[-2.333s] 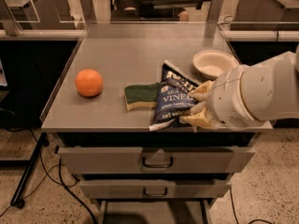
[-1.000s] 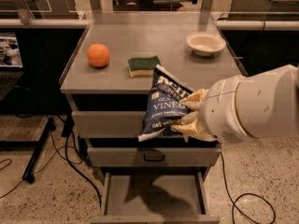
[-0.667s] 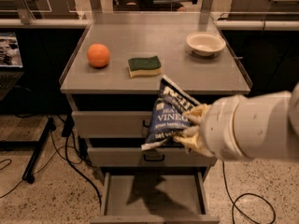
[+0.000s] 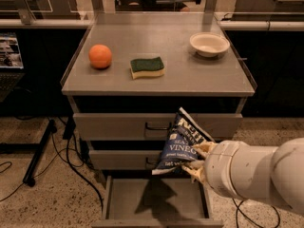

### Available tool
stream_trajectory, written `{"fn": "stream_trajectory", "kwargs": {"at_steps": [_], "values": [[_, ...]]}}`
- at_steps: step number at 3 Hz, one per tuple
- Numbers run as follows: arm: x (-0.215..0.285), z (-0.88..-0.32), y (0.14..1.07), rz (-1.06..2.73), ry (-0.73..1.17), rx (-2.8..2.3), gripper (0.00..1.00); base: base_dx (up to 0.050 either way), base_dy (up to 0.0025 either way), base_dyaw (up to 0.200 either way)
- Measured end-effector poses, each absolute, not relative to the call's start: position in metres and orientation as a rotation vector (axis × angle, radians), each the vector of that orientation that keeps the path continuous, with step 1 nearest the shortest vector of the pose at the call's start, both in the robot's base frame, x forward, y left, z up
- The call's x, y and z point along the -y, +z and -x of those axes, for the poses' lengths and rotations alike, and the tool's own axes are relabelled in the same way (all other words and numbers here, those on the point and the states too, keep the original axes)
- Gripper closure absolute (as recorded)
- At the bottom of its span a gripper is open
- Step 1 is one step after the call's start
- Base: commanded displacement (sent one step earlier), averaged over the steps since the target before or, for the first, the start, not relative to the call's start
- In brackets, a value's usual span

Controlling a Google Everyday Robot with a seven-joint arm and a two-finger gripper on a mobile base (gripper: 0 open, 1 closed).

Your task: Place blue chip bag into bottom drawer

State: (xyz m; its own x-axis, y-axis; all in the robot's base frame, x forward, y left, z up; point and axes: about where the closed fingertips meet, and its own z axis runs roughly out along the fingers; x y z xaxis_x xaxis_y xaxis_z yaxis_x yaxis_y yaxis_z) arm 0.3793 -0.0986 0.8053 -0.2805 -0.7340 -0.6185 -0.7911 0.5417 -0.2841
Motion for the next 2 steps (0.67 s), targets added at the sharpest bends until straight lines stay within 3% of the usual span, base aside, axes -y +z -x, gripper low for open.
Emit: {"fn": "stream_trajectory", "kwargs": {"at_steps": [2], "values": [[0.112,-0.383,0.729,1.067,0.165,-2.134,1.0,0.0,0.0,0.0]]}}
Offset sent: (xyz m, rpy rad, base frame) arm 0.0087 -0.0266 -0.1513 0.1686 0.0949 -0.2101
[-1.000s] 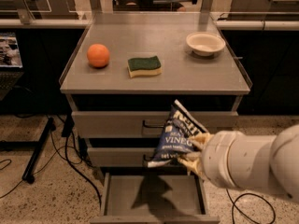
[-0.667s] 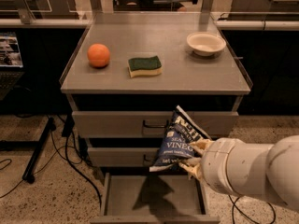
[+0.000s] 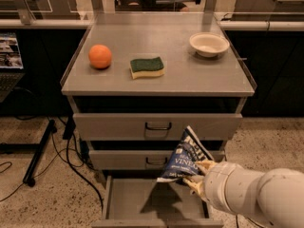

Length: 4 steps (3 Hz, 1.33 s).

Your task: Place blue chip bag into bottom drawer

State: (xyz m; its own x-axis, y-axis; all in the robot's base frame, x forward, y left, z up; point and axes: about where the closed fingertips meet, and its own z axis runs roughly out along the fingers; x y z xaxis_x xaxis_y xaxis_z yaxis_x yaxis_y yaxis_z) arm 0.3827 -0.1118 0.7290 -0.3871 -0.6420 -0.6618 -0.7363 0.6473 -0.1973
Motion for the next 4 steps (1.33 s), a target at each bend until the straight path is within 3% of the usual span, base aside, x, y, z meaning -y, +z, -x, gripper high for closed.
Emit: {"fn": "stream_trajectory", "kwargs": {"at_steps": [3,4], "values": [[0.122,-0.394,0.597,0.95,0.33,-2.343,1.0,0.0,0.0,0.0],[0.122,-0.394,0.597,0.95,0.33,-2.343,1.0,0.0,0.0,0.0]]}}
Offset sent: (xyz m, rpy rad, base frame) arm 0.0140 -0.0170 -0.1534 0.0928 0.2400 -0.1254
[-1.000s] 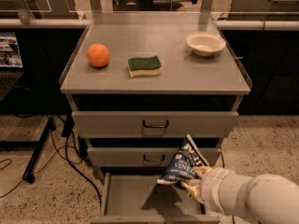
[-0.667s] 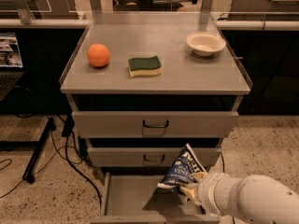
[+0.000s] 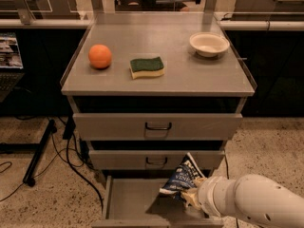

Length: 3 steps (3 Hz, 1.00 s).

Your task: Place blue chip bag into bottom drawer

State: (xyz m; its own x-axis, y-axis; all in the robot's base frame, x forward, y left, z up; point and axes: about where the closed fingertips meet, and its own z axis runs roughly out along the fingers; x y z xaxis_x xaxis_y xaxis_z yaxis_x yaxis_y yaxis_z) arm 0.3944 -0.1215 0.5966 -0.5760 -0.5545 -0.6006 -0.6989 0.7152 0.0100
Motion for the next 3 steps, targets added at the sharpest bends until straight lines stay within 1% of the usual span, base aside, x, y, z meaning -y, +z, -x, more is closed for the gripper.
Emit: {"fn": "stream_trajectory", "kwargs": {"at_steps": [3], "values": [[0.125,-0.448,0.515,0.838,0.364,-2.401,1.0,0.0,0.0,0.0]]}}
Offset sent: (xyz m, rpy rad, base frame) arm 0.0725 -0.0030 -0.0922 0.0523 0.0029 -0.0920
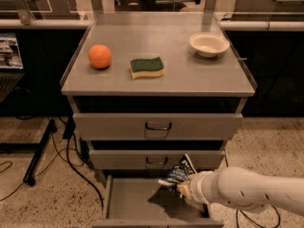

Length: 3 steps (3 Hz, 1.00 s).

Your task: Place blue chip bag into bottom drawer

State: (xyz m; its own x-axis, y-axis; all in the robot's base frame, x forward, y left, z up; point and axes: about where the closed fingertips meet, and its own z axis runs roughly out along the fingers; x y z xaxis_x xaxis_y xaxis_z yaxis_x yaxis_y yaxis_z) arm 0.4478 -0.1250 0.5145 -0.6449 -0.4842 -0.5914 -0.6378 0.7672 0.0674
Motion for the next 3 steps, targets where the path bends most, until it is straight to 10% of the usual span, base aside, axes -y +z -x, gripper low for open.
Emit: {"fn": "stream_trajectory", "kwargs": {"at_steps": [3], "values": [[0.134,-0.459,0.455,0.805,0.437,-2.561,1.0,0.0,0.0,0.0]]}}
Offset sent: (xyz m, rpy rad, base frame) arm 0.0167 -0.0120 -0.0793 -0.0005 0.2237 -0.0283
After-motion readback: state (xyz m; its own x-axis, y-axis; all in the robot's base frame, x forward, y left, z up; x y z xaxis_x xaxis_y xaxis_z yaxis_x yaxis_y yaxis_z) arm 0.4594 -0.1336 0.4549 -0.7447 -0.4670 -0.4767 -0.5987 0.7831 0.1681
